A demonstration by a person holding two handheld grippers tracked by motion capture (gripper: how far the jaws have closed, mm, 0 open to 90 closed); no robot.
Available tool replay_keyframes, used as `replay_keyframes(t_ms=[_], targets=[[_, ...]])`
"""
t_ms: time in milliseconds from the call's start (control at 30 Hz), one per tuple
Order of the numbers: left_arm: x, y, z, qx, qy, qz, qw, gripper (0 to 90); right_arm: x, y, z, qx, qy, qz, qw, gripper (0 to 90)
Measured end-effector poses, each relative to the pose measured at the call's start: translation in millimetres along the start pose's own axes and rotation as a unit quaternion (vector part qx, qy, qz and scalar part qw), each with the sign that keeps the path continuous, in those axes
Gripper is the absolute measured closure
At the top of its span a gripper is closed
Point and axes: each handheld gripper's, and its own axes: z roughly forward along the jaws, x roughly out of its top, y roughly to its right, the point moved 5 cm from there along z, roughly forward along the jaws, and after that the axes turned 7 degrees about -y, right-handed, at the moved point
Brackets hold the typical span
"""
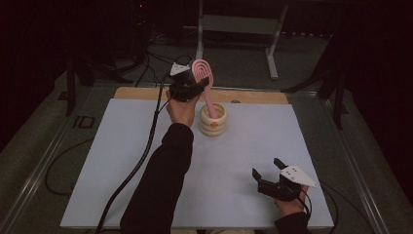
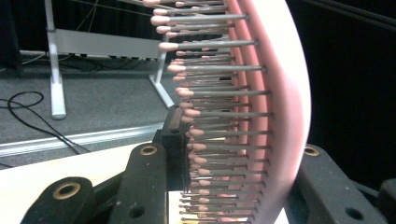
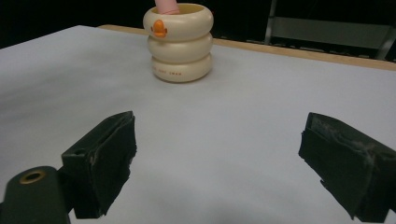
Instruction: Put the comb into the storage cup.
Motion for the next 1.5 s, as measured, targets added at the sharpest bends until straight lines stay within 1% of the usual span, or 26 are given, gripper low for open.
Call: replay_keyframes(t_ms=[367,633,1500], targets=[[-2.3,2.2,3.1,-0.001,-0.001,0.0,1.0,64.3,0.3,-0.1,-0.2,0.002,0.001,0.002,1.0,10.4],[-3.2,4.6,4.9,0.001,0.003,-0.002,1.0,64.2,0.3,-0.3,-0.2,0.003,0.001,0.002,1.0,10.4],[-11.0,6.0,14.4,-0.002,-0.004,-0.004,1.0,64.2,0.1,-0.1,0.2,0.004,0.001,0.002,1.0,10.4]])
